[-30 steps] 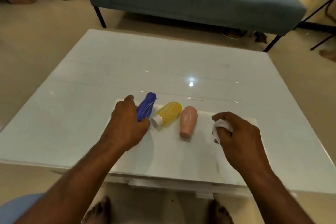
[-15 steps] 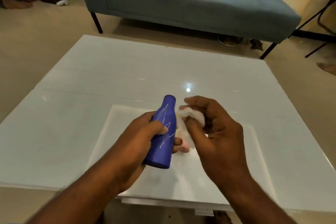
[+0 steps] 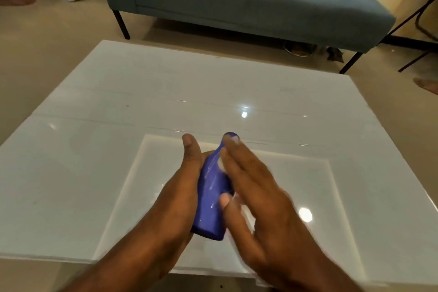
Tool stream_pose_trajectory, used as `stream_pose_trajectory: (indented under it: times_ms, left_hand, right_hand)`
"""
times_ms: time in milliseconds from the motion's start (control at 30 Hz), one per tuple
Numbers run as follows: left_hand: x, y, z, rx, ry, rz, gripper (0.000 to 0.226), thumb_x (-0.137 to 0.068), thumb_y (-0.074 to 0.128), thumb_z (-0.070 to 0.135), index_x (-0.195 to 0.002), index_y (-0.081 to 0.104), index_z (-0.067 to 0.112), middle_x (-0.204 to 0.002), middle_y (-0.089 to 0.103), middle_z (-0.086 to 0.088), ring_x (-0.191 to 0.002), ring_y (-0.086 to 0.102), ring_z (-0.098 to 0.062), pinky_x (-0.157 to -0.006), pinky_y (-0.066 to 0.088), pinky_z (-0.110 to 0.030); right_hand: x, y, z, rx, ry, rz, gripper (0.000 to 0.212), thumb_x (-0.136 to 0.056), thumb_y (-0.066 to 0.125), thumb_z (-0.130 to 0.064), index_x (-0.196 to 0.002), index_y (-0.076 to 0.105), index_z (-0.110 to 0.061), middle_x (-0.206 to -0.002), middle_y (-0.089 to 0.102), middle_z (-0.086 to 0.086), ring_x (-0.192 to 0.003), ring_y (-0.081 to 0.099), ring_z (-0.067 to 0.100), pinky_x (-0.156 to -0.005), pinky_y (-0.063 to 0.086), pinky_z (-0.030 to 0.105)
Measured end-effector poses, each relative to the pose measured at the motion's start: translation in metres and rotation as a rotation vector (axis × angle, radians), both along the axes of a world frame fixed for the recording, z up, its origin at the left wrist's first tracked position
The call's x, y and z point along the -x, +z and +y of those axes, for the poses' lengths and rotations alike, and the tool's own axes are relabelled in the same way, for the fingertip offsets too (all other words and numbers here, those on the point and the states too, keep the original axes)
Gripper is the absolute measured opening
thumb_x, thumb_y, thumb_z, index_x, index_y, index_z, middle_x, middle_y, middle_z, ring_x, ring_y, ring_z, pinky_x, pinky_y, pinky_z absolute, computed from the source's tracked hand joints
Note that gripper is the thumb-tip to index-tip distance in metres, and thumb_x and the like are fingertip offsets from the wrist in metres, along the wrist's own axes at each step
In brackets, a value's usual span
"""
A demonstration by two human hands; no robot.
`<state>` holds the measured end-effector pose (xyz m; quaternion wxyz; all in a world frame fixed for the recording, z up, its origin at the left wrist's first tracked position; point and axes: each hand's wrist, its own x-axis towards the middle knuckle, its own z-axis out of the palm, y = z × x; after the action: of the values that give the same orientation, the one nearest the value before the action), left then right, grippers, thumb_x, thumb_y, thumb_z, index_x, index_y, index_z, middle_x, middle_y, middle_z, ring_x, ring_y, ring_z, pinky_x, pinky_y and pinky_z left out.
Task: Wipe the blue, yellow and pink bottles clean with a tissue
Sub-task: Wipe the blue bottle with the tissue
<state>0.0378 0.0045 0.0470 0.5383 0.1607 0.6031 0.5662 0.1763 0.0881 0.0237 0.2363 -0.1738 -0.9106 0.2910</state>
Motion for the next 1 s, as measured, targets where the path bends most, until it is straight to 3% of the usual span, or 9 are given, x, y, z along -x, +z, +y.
stream_pose_trajectory:
  times_ms: [100, 167, 267, 433, 567, 700, 767, 833, 1000]
  left_hand:
    - [0.006, 0.001, 0.005, -0.003, -0.011, -0.01, 0.086, -0.062, 0.027, 0.097, -0.107, 0.077, 0.043, -0.114, 0.078, 0.0, -0.098, 0.077, -0.015, -0.096, 0.053, -0.039]
    - [0.004, -0.004, 0.003, -0.016, 0.0, -0.001, 0.091, -0.056, 0.027, 0.098, -0.108, 0.074, 0.04, -0.125, 0.074, -0.002, -0.091, 0.077, -0.009, -0.091, 0.054, -0.032]
    - [-0.006, 0.0, 0.001, 0.037, -0.036, -0.006, 0.078, -0.066, 0.021, 0.088, -0.104, 0.072, 0.043, -0.1, 0.081, 0.008, -0.09, 0.078, -0.014, -0.078, 0.062, -0.034]
    - [-0.002, 0.005, -0.003, -0.01, -0.011, -0.041, 0.088, -0.067, 0.022, 0.091, -0.11, 0.076, 0.038, -0.108, 0.08, 0.002, -0.103, 0.076, -0.019, -0.101, 0.053, -0.044]
    - [-0.005, 0.002, -0.002, -0.005, 0.0, 0.018, 0.083, -0.063, 0.02, 0.088, -0.111, 0.07, 0.042, -0.101, 0.08, 0.007, -0.095, 0.078, -0.019, -0.087, 0.063, -0.04]
    - [0.002, 0.004, -0.001, -0.034, 0.041, 0.013, 0.084, -0.074, 0.017, 0.085, -0.117, 0.07, 0.037, -0.104, 0.081, 0.004, -0.098, 0.077, -0.016, -0.091, 0.058, -0.041]
    - [0.0, 0.0, 0.0, -0.027, 0.011, 0.068, 0.084, -0.072, 0.017, 0.086, -0.116, 0.071, 0.039, -0.101, 0.081, 0.009, -0.095, 0.077, -0.014, -0.088, 0.06, -0.039]
    - [-0.003, -0.004, 0.002, -0.005, 0.018, 0.062, 0.079, -0.071, 0.019, 0.083, -0.113, 0.068, 0.038, -0.092, 0.08, 0.011, -0.087, 0.078, -0.013, -0.073, 0.063, -0.031]
    - [0.001, -0.005, 0.001, -0.037, 0.029, 0.042, 0.085, -0.072, 0.02, 0.082, -0.122, 0.067, 0.032, -0.099, 0.08, -0.005, -0.086, 0.078, -0.026, -0.079, 0.065, -0.043]
  right_hand:
    - [-0.003, -0.001, -0.016, -0.229, 0.156, -0.027, 0.056, -0.114, 0.042, -0.044, -0.155, 0.052, -0.008, -0.17, 0.04, 0.0, -0.161, 0.029, 0.009, -0.127, 0.034, 0.029]
    - [-0.002, -0.005, -0.005, -0.197, 0.037, -0.032, 0.062, -0.114, 0.037, -0.052, -0.16, 0.045, -0.011, -0.173, 0.033, -0.004, -0.162, 0.024, 0.009, -0.128, 0.034, 0.034]
    - [0.001, -0.003, 0.003, -0.046, -0.083, -0.092, 0.073, -0.109, 0.029, -0.067, -0.167, 0.032, -0.022, -0.176, 0.019, -0.017, -0.163, 0.014, 0.001, -0.13, 0.031, 0.038]
    - [-0.002, -0.005, -0.006, -0.276, 0.129, -0.089, 0.065, -0.111, 0.043, -0.057, -0.158, 0.049, -0.013, -0.17, 0.039, 0.0, -0.161, 0.03, 0.014, -0.126, 0.037, 0.043]
    - [0.002, -0.006, 0.003, -0.049, -0.034, -0.122, 0.077, -0.107, 0.03, -0.071, -0.168, 0.028, -0.023, -0.178, 0.013, -0.015, -0.164, 0.011, 0.005, -0.129, 0.033, 0.049]
    - [0.002, -0.004, -0.005, -0.217, 0.149, -0.025, 0.058, -0.113, 0.04, -0.05, -0.157, 0.051, -0.014, -0.17, 0.04, -0.003, -0.16, 0.032, 0.01, -0.126, 0.039, 0.04]
    - [0.003, -0.007, 0.002, -0.151, 0.054, -0.019, 0.058, -0.114, 0.033, -0.05, -0.161, 0.044, -0.017, -0.173, 0.034, -0.007, -0.161, 0.028, 0.007, -0.129, 0.035, 0.039]
    - [0.004, -0.008, 0.006, -0.015, -0.011, -0.04, 0.061, -0.113, 0.029, -0.055, -0.164, 0.036, -0.024, -0.175, 0.025, -0.015, -0.161, 0.022, 0.001, -0.131, 0.031, 0.037]
    - [0.0, -0.014, 0.013, -0.211, 0.043, 0.112, 0.034, -0.103, 0.061, -0.018, -0.134, 0.073, -0.01, -0.146, 0.066, 0.005, -0.136, 0.063, 0.019, -0.11, 0.052, 0.024]
